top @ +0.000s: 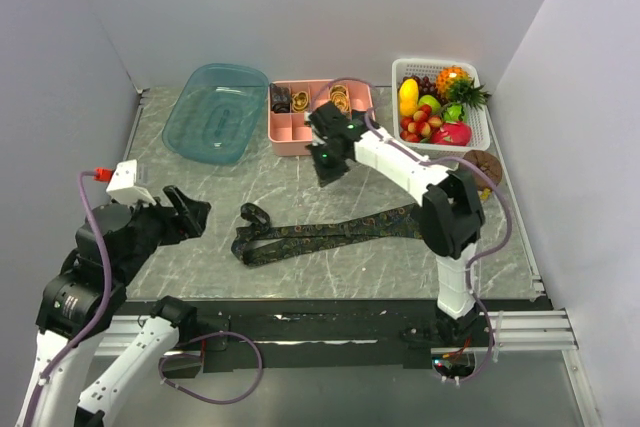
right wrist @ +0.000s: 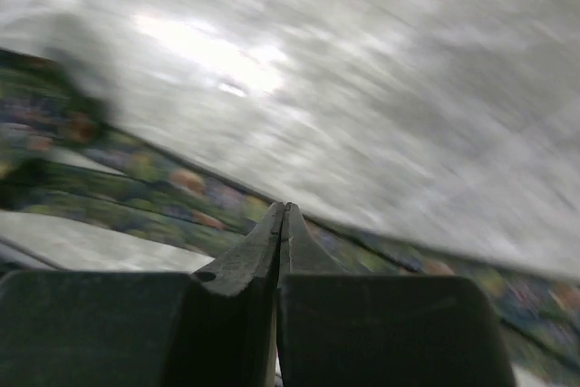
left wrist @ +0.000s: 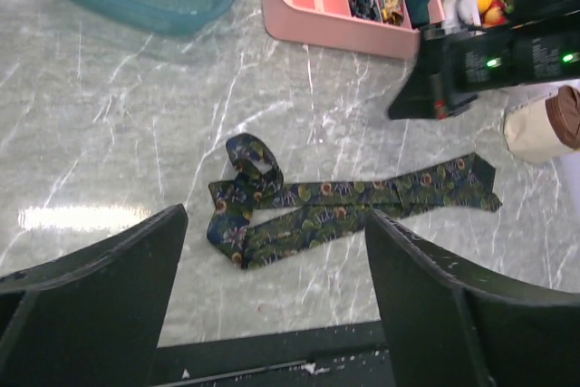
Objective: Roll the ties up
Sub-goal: Flatten out the tie at the center of the board.
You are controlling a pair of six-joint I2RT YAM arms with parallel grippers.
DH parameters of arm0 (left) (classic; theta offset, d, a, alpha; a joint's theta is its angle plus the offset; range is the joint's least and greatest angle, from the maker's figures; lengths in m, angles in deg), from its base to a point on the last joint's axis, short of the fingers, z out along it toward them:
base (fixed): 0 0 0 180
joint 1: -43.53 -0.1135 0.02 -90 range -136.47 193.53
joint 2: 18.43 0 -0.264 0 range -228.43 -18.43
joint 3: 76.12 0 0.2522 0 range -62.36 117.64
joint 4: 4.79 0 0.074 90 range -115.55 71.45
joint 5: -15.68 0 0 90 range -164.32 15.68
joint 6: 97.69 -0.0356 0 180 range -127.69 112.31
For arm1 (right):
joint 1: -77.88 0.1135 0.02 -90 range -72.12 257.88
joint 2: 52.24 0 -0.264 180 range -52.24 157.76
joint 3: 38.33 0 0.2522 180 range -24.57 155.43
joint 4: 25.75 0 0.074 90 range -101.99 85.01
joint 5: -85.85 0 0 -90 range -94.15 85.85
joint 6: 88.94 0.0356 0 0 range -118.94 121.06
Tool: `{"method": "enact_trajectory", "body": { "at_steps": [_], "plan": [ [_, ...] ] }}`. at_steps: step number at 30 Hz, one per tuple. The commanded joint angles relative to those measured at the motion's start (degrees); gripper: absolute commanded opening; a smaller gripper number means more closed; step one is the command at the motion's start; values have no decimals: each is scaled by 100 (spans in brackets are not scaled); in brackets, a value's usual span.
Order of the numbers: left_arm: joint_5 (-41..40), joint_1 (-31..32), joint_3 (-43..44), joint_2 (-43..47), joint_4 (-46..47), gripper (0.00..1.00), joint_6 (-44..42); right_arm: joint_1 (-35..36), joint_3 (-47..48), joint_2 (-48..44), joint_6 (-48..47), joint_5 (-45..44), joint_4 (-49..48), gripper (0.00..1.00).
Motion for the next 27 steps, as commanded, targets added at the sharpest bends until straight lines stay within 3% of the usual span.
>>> {"method": "enact_trajectory", "body": {
  "at_steps": [1, 3, 4, 7, 14, 18, 27],
  "plan": [
    [-124, -18, -185, -213, 462, 89, 100, 325, 547, 379, 28, 664, -431, 16],
    [-98, -18, -256, -336, 699, 92, 127, 457, 609, 388, -7, 718, -747, 40],
    [-97, -18, -256, -363, 779, 95, 127, 545, 618, 380, -42, 735, -871, 66],
    [-185, -18, -256, -416, 1059, 99, 118, 844, 680, 406, -87, 744, -1186, 90],
    [-1088, -18, 270, -618, 1088, 97, 459, 1450, 1047, 669, -25, 604, -1320, 99],
    [-1529, -18, 771, -1082, 762, 96, 671, 1915, 1224, 932, -8, -142, -1294, 99],
    [-1407, -18, 1686, -1918, 841, 96, 575, 2479, 2120, 1758, 309, -1628, -882, 98]
  ]
}}
